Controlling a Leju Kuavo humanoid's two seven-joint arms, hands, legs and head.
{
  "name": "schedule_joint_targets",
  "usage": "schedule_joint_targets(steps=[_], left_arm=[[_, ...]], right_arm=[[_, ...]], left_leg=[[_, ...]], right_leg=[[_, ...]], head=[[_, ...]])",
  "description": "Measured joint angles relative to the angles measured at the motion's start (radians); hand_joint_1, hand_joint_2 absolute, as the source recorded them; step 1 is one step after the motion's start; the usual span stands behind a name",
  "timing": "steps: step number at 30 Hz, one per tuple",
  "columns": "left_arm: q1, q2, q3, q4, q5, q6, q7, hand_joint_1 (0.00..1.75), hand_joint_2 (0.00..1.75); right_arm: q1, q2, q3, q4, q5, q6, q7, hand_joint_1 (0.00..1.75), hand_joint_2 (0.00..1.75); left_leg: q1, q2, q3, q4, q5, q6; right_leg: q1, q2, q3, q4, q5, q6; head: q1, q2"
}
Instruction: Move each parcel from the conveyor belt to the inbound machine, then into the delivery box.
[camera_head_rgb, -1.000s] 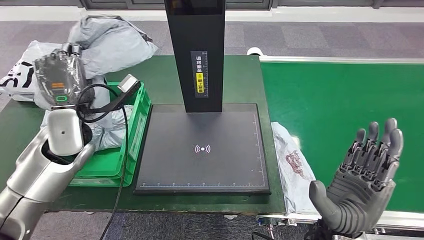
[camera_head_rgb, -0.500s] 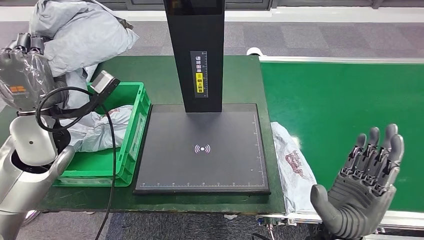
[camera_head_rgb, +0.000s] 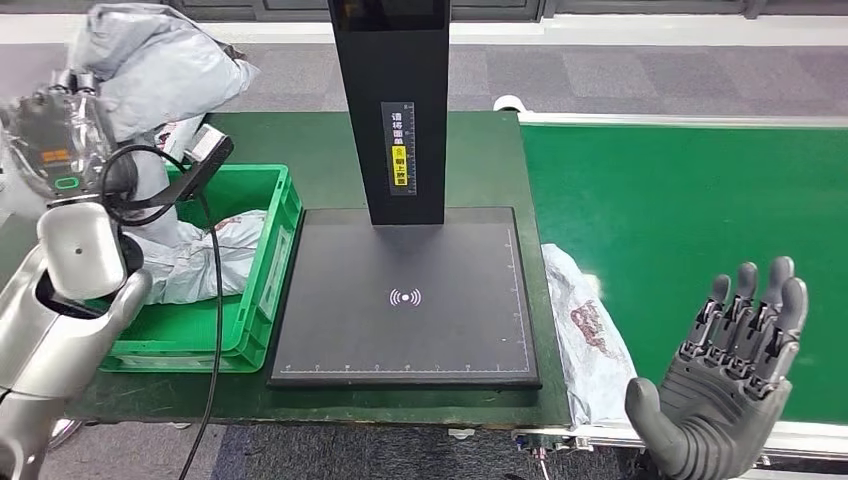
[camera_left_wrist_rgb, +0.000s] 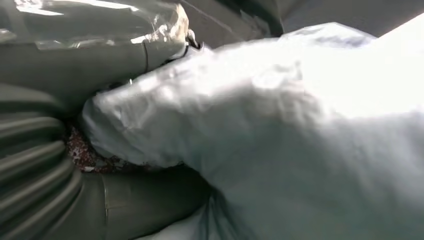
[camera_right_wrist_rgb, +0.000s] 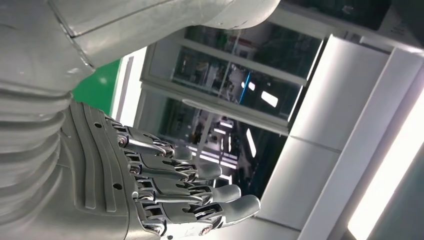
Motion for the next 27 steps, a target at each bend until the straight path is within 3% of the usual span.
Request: schedule_joint_targets(steps=[6,11,20,27], left_arm=[[-0.092,-0.173,-0.020,0.491,0.000,0.060,-0.009,1.75,1.75],[-0.132,-0.272,-0.019,0.788,0.000,0.027,-0.035,1.75,1.75],[-0.156,-0.329,0.025,1.022,0.000,-0.045,-0.073,1.75,1.75],[-0.162,-0.335,0.037,1.073,0.000,-0.079,-0.006,1.75,1.75]], right_arm=[[-0.031,-0.001,-0.017,0.003,-0.019,0.077,0.005,0.00,1.75],[-0.065,-0.001,-0.032,0.012,-0.022,0.128,0.016,0.00,1.75],[-0.110,-0.001,-0.052,0.039,-0.018,0.176,0.021,0.00,1.75],[-0.115,-0.001,-0.053,0.045,-0.002,0.187,0.033,0.00,1.75]], left_leg=[[0.000,0.002,0.000,0.000,0.002,0.000],[0.000,0.003,0.000,0.000,0.002,0.000],[0.000,0.002,0.000,0.000,0.001,-0.001],[0.001,0.003,0.000,0.000,0.002,-0.002]], right_leg=[[0.000,0.001,0.000,0.000,0.004,0.000],[0.000,0.002,0.000,0.000,0.005,0.001],[0.000,0.001,0.000,0.000,0.003,0.000],[0.000,0.002,0.000,0.000,0.003,0.000]], head=[[0.000,0.000],[0.000,0.000],[0.000,0.000],[0.000,0.000]])
